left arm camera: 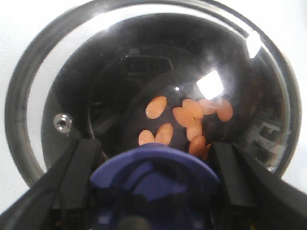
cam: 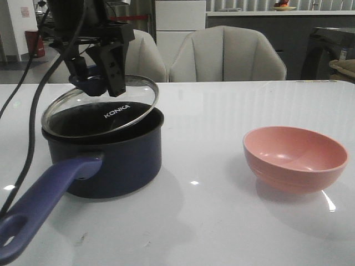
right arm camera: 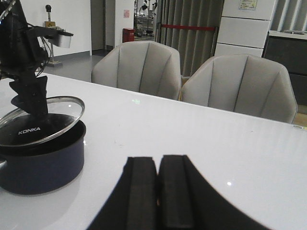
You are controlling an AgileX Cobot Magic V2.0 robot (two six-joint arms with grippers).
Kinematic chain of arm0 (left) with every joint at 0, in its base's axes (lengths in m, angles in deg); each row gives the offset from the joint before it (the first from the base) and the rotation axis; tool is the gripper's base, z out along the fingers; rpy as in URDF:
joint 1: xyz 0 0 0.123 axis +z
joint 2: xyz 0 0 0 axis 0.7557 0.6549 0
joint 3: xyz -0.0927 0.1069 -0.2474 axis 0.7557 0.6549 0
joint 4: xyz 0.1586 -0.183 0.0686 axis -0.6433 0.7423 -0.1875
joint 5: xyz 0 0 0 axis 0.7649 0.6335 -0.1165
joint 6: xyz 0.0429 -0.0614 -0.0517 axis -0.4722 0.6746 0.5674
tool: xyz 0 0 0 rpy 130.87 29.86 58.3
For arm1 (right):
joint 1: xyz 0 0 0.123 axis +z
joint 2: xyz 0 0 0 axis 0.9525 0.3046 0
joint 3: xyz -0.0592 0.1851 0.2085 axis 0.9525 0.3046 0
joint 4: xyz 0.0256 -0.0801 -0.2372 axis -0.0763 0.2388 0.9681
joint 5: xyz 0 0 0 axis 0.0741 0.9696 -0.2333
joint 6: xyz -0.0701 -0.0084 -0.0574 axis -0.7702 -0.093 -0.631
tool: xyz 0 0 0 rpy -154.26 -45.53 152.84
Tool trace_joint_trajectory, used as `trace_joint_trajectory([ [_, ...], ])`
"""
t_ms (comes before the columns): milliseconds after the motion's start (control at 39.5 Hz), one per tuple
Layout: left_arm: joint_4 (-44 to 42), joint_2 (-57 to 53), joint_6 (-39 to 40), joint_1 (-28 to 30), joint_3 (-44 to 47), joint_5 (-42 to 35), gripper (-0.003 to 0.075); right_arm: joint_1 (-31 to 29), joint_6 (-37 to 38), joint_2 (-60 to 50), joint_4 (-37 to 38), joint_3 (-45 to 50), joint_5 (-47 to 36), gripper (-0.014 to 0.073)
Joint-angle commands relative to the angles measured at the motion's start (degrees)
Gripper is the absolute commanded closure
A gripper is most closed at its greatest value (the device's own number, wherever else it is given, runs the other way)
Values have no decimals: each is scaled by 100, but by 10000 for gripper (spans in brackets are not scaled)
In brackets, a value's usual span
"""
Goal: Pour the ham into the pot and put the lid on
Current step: 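Carry the glass lid over the saucepan with the left gripper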
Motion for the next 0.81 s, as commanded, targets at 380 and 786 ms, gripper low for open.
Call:
trace_joint_trajectory([
  [380, 140, -308, -31, -42, -29, 236, 605, 0, -44, 58, 46, -155, -469, 457],
  [786, 140, -329, -34, -42, -29, 236, 605, 0, -44, 58, 46, -155, -469, 457],
])
